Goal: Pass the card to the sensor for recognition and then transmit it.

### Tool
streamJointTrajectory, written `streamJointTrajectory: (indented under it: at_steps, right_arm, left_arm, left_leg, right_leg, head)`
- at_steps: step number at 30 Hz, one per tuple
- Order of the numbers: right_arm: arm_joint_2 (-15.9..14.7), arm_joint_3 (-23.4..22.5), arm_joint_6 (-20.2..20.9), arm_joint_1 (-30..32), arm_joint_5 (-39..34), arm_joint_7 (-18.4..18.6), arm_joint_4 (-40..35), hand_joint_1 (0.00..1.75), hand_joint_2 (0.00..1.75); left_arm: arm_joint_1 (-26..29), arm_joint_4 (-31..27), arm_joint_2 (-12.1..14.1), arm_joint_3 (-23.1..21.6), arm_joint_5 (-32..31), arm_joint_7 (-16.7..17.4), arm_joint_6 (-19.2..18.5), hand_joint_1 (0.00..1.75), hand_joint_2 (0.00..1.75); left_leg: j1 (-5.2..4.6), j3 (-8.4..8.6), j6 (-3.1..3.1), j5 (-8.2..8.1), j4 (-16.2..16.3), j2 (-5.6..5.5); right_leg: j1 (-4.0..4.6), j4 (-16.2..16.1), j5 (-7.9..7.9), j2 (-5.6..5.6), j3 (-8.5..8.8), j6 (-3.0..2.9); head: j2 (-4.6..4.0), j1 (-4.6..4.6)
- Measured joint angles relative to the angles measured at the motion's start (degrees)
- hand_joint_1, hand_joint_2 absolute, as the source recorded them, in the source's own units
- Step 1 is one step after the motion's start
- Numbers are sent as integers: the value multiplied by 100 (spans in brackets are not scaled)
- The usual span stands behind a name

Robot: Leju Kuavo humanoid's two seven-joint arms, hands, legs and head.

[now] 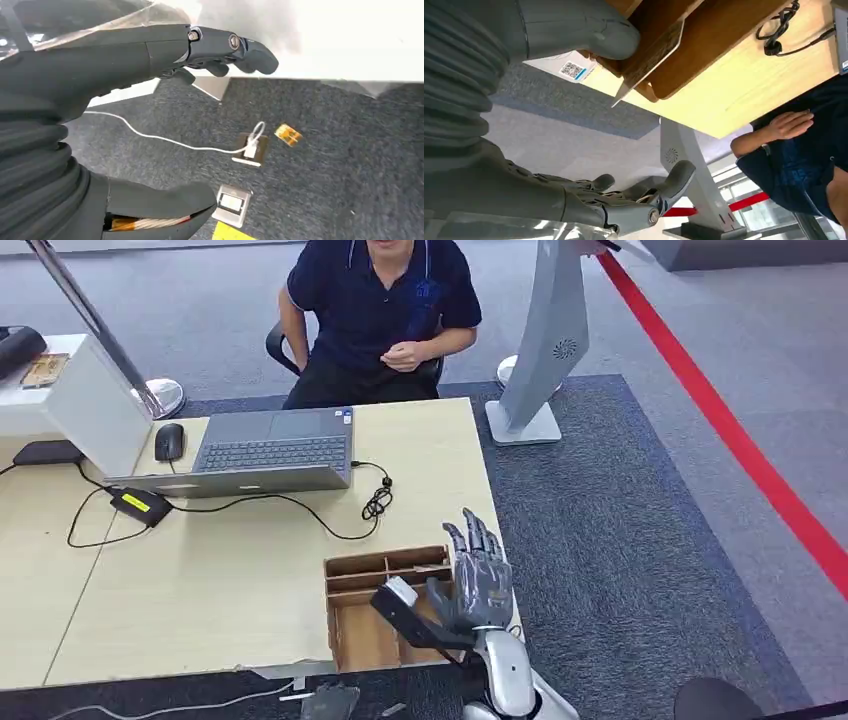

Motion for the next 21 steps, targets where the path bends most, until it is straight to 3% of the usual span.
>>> streamJointTrajectory:
  at_steps: [21]
  right_arm:
    - [-13,0,4,15,-22,-13,44,44,175]
  left_arm:
    - [75,-2,-77,136,-112,96,24,0,175]
  left_leg:
    - [0,-1,0,0,0,0]
  right_leg:
    - [0,0,0,0,-1,0]
  head:
    - [0,-2]
